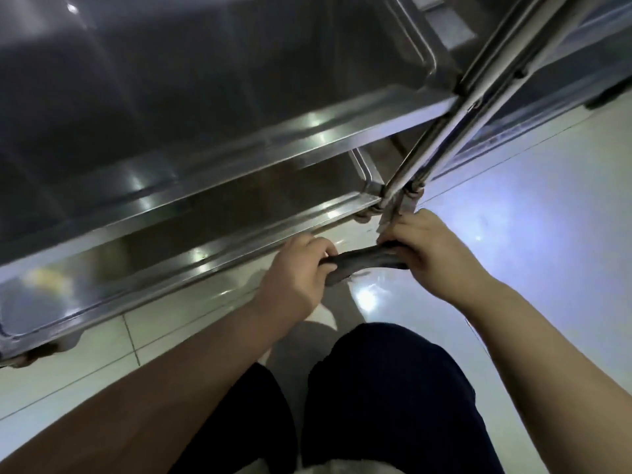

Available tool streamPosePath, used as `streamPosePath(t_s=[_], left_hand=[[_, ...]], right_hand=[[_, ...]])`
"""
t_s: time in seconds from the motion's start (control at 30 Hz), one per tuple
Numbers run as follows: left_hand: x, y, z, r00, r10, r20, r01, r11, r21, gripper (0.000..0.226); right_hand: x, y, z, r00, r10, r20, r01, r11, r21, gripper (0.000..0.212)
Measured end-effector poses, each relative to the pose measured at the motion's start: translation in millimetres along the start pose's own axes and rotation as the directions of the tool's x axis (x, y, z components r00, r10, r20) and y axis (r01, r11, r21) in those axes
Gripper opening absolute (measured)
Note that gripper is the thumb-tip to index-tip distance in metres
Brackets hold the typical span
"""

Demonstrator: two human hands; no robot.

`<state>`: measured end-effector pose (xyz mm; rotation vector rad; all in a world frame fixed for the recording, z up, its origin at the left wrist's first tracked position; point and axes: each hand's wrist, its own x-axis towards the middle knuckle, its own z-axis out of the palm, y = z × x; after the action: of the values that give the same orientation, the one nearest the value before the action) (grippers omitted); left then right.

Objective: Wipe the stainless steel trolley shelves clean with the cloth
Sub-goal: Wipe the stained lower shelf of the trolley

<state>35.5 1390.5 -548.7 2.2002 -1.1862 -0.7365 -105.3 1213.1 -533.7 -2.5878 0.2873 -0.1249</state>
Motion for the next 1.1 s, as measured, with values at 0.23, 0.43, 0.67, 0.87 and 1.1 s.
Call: streamPosePath(t_s=[0.23,0.43,0.67,0.87,1.1], left_hand=[[108,-68,6,0.953,0.016,-0.303,0.015,0.995,0.099,0.016],[169,-149,17,0.958,-0.109,-0.265,0.184,0.943,0.277,0.05],[151,-252,14,0.933,-0.176,-0.313,0.334,0.747,0.574,0.058],[159,-277,23,0.898,-0.239,-0.37,0.414,0.741,0.528,0.057],[158,-279,24,0.896,-0.222,-0.384,0.409,0.751,0.519,0.056]], right_hand=[[109,66,54,0.982,0.166,-0.094,-0.173,0.982,-0.078,0.02],[198,113,121,0.934,0.351,0.061,-0.309,0.884,-0.351,0.062],[157,123,201,0.942,0.273,0.195,-0.174,0.895,-0.411,0.059],[173,131,200,0.922,0.314,0.225,-0.173,0.856,-0.487,0.064],[302,145,196,0.953,0.287,0.094,-0.212,0.859,-0.466,0.075]])
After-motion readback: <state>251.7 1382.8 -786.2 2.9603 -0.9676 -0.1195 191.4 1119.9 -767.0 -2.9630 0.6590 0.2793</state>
